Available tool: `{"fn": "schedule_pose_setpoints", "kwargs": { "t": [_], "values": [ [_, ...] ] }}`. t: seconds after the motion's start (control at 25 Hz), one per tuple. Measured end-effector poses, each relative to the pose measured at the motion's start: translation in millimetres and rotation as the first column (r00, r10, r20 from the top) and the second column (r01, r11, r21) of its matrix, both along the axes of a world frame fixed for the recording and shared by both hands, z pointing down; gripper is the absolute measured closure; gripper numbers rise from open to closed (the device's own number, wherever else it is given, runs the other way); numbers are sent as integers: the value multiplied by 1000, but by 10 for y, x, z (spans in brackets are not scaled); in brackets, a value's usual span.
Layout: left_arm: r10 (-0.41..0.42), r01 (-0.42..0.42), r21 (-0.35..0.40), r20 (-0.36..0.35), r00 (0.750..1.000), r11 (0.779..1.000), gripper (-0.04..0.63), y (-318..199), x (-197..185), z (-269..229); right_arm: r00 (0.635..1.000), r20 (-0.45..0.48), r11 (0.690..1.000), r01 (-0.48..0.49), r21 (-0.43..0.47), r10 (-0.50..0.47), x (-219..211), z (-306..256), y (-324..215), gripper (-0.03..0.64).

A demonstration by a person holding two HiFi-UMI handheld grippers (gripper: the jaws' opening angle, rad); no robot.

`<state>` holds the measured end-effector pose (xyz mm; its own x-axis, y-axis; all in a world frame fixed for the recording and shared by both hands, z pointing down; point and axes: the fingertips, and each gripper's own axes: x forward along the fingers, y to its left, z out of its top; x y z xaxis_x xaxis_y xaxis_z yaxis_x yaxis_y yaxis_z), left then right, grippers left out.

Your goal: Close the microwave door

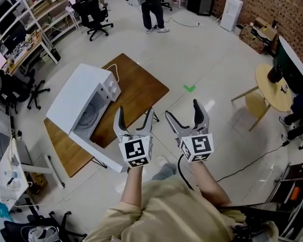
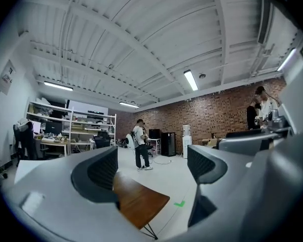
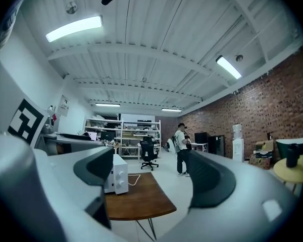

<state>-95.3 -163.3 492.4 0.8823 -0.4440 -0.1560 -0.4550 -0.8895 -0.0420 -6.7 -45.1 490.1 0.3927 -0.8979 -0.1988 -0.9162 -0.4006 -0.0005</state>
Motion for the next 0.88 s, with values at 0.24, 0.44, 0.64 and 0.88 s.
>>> {"fn": "schedule_pose_setpoints", "kwargs": {
  "t": [0.24, 0.44, 0.64, 0.88],
  "values": [
    [-1, -1, -34, -52, 999, 999, 172, -323, 721, -224, 996, -80, 997, 38, -69, -43, 656, -224, -530, 161],
    [-23, 21, -41, -55, 998, 999, 178, -632, 1484, -406, 988, -120, 992, 92, -83, -101, 1344, -510, -943, 161],
    [-151, 149, -51, -38, 988, 988, 178, -744, 1772, -670, 972, -95, 974, 209, -86, -217, 1805, -754, -1148, 164],
    [-361, 361, -32, 0, 932, 932, 179, -1041, 1367, -316, 893, -71, 895, 439, -81, -445, 1461, -383, -1837, 166]
  ]
}}
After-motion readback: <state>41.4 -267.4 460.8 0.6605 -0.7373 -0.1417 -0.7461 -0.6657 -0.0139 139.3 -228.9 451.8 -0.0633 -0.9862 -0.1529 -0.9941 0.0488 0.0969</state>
